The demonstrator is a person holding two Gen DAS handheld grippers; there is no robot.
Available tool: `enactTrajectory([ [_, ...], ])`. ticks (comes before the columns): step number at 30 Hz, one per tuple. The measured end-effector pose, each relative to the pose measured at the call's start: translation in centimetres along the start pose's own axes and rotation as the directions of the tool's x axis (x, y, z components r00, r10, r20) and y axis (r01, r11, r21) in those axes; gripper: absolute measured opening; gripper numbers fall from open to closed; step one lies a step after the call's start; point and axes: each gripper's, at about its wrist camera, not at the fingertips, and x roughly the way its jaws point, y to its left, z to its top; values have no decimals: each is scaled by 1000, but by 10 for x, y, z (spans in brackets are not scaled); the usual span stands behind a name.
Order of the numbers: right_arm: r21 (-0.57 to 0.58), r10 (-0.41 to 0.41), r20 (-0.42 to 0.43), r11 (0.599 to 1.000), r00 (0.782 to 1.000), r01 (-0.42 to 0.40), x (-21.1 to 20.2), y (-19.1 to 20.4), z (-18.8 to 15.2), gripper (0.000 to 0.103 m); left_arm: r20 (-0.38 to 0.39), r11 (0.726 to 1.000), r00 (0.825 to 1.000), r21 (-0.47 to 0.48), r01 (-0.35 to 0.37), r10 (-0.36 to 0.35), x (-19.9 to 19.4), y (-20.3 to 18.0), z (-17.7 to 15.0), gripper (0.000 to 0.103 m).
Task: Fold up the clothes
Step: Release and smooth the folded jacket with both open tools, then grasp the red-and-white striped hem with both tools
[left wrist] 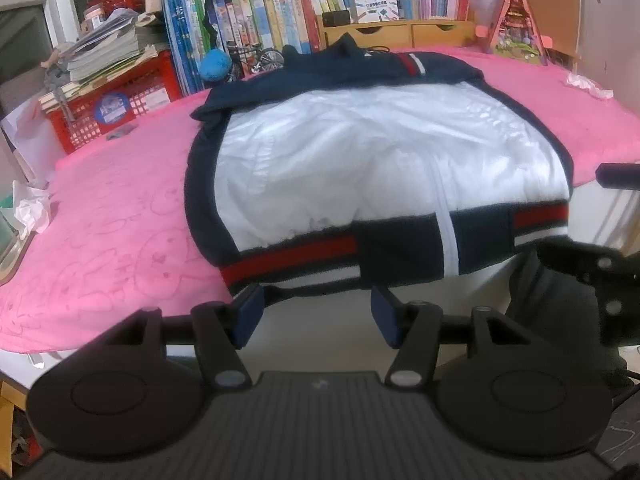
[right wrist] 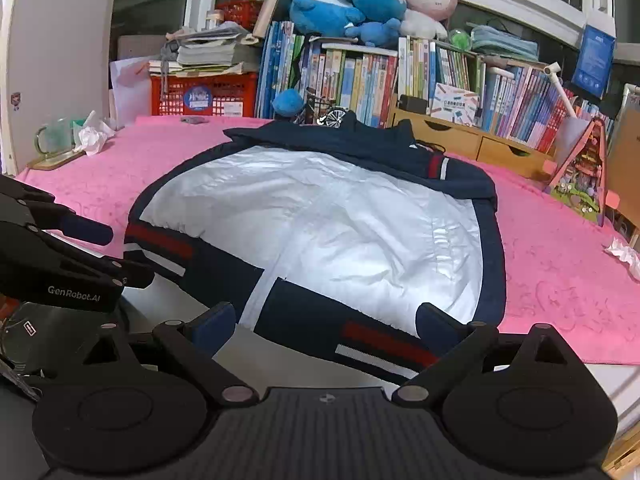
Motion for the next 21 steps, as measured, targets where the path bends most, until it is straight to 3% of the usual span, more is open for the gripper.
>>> enactTrajectory([
  [13, -5, 16, -14, 1000, 1000, -16, 2, 2, -4, 98, -8, 1000, 1000, 3, 22, -22, 3, 3, 0, 59],
  [16, 12, 30, -1, 999, 1000, -30, 0, -17, -9, 98, 36, 990, 993, -84, 116, -113, 8, 31, 4, 59],
  [18, 45, -4, 3, 999, 1000, 4, 4, -49, -19, 98, 94, 969, 978, -147, 197, -185, 17, 59, 5, 60],
  [21, 161, 1, -20, 987, 1000, 2, 25, -106, -36, 97, 69, 935, 967, -244, 256, -247, 41, 91, 1, 60],
])
